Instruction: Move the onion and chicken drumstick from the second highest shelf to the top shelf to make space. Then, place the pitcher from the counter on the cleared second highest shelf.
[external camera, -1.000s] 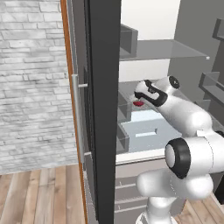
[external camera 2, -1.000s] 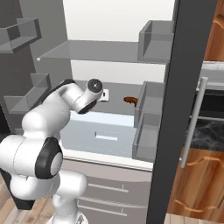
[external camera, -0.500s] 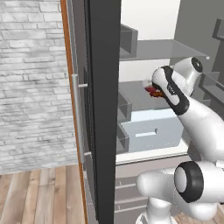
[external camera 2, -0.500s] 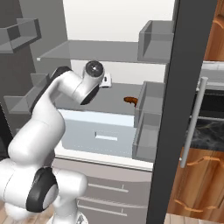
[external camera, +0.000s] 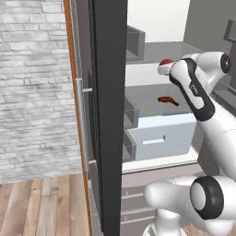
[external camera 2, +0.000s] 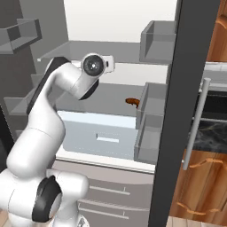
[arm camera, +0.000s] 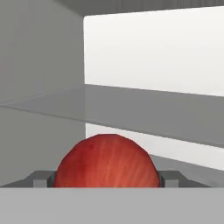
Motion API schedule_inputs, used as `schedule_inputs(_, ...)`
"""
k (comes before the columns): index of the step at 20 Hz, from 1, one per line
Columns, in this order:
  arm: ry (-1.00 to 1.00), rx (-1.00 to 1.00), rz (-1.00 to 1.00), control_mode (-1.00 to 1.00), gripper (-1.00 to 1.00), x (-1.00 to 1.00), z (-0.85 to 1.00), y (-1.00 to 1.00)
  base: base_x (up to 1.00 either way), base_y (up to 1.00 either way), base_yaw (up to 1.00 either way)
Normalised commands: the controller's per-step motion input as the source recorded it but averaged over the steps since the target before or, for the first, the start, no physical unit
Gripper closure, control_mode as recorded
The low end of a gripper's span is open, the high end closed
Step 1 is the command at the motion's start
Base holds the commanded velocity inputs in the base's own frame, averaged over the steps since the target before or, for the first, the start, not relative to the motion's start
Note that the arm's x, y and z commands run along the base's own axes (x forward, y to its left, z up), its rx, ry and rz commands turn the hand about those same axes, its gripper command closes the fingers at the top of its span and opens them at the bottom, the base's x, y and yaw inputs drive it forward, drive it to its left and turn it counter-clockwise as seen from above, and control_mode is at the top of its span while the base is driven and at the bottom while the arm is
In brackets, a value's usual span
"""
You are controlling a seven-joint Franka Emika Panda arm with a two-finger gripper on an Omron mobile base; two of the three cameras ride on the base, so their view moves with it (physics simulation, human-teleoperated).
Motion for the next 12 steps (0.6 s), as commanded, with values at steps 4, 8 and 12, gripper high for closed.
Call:
schedule_inputs(4,-0.02,0.00,0.00,-1.00,1.00,0.08,0.94,-0.09,0.00,0.00,0.00)
schedule_inputs(8,0.09,0.00,0.00,-1.00,1.00,0.50,0.46,-0.07,0.00,0.00,0.00)
schedule_inputs(12,0.04,0.00,0.00,-1.00,1.00,0.60,0.03,-0.01,0.00,0.00,0.00)
